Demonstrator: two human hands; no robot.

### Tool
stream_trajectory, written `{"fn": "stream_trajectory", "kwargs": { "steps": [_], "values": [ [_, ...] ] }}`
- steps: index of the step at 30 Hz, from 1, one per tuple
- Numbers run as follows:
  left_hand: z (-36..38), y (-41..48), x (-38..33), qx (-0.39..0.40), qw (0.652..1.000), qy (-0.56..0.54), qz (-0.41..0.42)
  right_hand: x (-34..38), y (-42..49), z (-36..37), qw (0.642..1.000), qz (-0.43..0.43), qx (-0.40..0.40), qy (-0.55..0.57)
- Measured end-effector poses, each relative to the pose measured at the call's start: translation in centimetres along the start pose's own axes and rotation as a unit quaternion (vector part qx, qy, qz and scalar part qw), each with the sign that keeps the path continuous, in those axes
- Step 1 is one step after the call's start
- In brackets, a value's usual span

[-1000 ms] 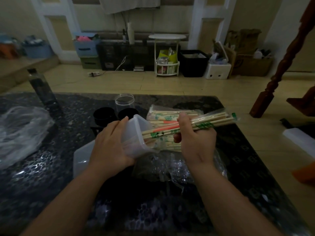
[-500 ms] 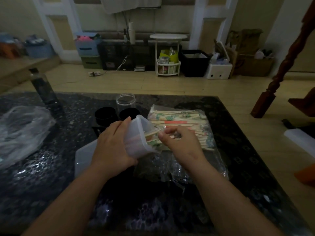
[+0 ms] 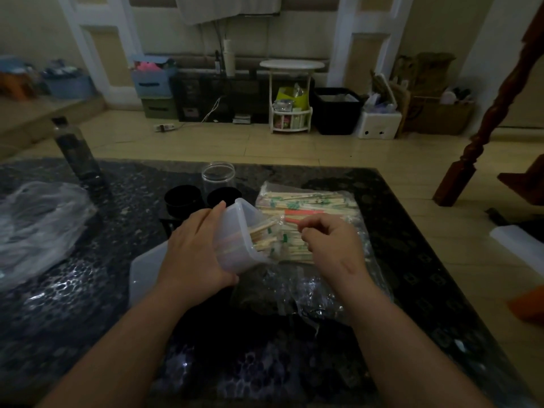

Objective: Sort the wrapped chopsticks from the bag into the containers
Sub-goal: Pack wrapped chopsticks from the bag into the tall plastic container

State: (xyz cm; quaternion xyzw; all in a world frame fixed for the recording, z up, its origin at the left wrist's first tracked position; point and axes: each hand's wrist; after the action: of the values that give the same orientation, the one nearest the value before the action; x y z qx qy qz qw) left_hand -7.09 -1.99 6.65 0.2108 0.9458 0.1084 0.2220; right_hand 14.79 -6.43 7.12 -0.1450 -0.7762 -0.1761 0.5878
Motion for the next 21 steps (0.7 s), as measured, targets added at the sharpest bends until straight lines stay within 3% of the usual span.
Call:
{"fn": "stream_trajectory", "kwargs": {
  "steps": [7,12,16,21],
  "values": [
    [-0.2,0.1,-0.2,-0.021,0.999,-0.014,-0.021,-1.2,-0.1,-1.3,0.971,-0.007,0.073,-0.227],
    [-0.4,0.0,-0.2,-0.031,0.999,-0.027,-0.034,-0.8,-0.6,-1.2,0.879,0.031,0.237,-0.412],
    [-0.4,0.0,-0.2,-0.034,0.998,-0.031,-0.038,-1.1,-1.1,-0.7,0.842,0.066,0.304,-0.441],
    [-0.6,0.0,-0.2,-0.032,0.998,-0.035,-0.040,-1.2,-1.0,-0.8,0.822,0.067,0.323,-0.464]
  ]
}}
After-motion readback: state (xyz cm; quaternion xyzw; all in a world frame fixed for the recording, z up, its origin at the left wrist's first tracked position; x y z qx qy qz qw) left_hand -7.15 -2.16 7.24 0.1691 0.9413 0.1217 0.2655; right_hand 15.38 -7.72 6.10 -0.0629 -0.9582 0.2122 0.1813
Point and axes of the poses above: each hand's wrist, its own y-axis towards the middle knuckle, its own z-axis out of the palm, x = y × z, and after that the axes turned 2 degrees about z, right-handed
